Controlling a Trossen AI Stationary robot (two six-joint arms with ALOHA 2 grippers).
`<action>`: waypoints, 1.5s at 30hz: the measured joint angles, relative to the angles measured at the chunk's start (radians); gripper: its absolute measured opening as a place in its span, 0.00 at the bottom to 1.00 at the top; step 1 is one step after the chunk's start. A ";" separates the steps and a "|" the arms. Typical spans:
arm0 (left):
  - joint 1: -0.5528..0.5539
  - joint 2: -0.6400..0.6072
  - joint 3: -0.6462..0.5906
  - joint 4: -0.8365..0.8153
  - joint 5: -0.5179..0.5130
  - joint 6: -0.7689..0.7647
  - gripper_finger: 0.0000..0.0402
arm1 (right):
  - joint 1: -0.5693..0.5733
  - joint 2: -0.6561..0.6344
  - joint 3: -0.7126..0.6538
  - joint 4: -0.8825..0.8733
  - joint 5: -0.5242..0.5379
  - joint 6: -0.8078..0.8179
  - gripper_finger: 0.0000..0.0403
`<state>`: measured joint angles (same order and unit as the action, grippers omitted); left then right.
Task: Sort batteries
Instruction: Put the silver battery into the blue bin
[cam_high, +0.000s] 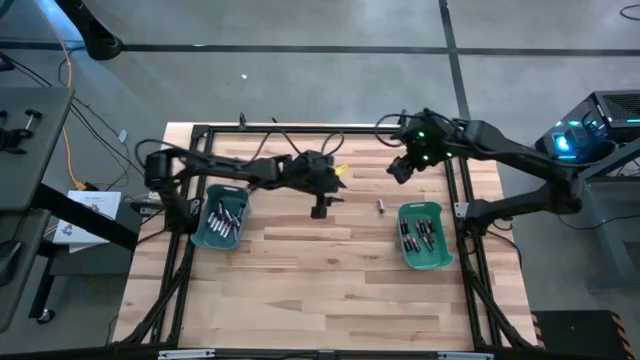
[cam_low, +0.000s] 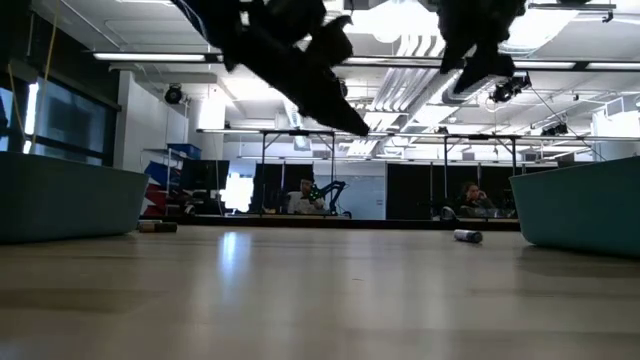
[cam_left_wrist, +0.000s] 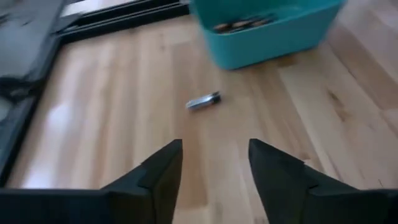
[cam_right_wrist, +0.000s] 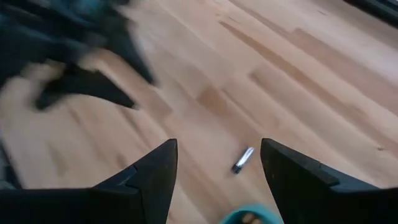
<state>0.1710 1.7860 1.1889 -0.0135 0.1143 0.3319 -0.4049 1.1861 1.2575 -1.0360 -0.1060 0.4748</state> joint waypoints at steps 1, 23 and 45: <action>0.007 0.026 0.000 0.029 0.034 0.015 0.46 | 0.015 -0.016 0.000 0.006 0.000 0.023 0.56; 0.012 0.263 0.000 0.248 0.149 0.236 0.64 | 0.283 -0.042 0.000 0.017 0.117 0.339 0.56; 0.033 0.354 0.004 0.116 0.214 0.231 0.41 | 0.369 -0.042 0.000 0.018 0.235 0.442 0.56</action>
<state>0.2038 2.1403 1.1931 0.1020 0.3279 0.5625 -0.0364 1.1439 1.2575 -1.0183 0.1292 0.9165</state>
